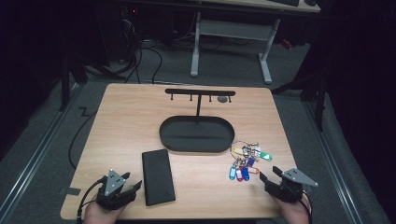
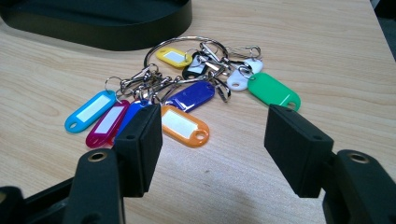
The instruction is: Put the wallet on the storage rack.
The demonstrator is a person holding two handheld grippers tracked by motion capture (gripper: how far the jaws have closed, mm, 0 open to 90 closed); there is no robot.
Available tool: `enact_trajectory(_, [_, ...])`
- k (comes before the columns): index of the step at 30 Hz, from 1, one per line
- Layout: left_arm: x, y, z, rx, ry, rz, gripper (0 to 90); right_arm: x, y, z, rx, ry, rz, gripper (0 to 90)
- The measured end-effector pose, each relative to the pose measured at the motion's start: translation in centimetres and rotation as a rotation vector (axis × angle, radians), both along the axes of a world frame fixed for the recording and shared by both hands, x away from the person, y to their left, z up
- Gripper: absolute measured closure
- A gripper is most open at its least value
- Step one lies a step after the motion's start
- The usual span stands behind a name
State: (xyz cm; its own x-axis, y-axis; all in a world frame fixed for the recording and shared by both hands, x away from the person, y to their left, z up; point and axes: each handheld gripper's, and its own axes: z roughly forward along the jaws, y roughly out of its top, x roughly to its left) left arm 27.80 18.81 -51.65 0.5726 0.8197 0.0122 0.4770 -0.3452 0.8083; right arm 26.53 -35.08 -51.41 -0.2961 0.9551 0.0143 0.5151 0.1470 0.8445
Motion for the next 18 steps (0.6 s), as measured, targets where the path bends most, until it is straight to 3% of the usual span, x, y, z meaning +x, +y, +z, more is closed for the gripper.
enact_trajectory(2, [-0.2, -1.1, 0.1, -0.029, 0.013, -0.004, 41.4, -0.1, 0.0, 0.0, 0.001, 0.001, -0.001, 37.3])
enact_trajectory(8, [0.1, -3.0, -0.2, -0.053, 0.07, -0.022, 33.4, -0.1, 0.0, 0.0, 0.003, 0.005, -0.001, 37.3])
enact_trajectory(12, [0.6, -3.5, -0.7, -0.067, 0.112, 0.016, 28.4, 0.0, 0.1, -0.2, -0.001, 0.011, 0.006, 37.3])
enact_trajectory(18, [1.1, -3.3, -1.2, -0.132, 0.165, 0.039, 23.9, 0.1, 0.3, -0.3, -0.008, 0.019, 0.013, 37.2])
